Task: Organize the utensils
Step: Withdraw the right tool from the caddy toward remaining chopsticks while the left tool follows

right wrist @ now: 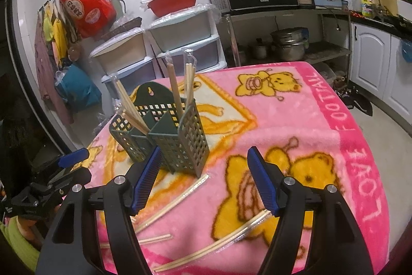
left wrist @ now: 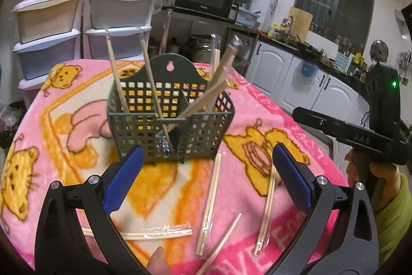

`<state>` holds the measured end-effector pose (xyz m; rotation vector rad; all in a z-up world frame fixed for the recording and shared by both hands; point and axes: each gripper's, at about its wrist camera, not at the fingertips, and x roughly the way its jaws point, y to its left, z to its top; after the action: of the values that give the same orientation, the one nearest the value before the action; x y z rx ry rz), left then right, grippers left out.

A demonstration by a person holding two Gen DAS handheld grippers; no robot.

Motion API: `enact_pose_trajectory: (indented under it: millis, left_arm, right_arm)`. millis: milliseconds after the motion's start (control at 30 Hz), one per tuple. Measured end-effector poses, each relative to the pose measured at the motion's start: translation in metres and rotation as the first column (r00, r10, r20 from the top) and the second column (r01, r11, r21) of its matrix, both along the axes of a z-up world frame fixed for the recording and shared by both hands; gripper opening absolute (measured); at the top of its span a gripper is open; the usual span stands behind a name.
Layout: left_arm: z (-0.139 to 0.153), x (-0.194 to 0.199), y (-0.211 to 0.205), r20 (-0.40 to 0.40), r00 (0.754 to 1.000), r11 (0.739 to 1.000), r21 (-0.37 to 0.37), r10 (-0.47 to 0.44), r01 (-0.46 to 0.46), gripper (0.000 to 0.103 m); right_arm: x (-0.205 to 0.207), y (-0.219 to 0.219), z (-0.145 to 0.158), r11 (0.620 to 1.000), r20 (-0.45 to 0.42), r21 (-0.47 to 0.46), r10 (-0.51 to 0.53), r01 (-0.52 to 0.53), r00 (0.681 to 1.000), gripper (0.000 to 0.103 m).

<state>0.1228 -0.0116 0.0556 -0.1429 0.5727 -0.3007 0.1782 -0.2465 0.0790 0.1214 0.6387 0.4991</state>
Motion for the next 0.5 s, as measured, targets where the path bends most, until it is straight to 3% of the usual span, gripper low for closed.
enact_pose_trajectory:
  millis: [500]
  left_arm:
    - [-0.023, 0.005, -0.025, -0.056, 0.997, 0.998, 0.031, -0.06, 0.062, 0.092]
  right_arm:
    - [0.002, -0.018, -0.026, 0.998, -0.047, -0.035, -0.047, 0.046, 0.998, 0.066]
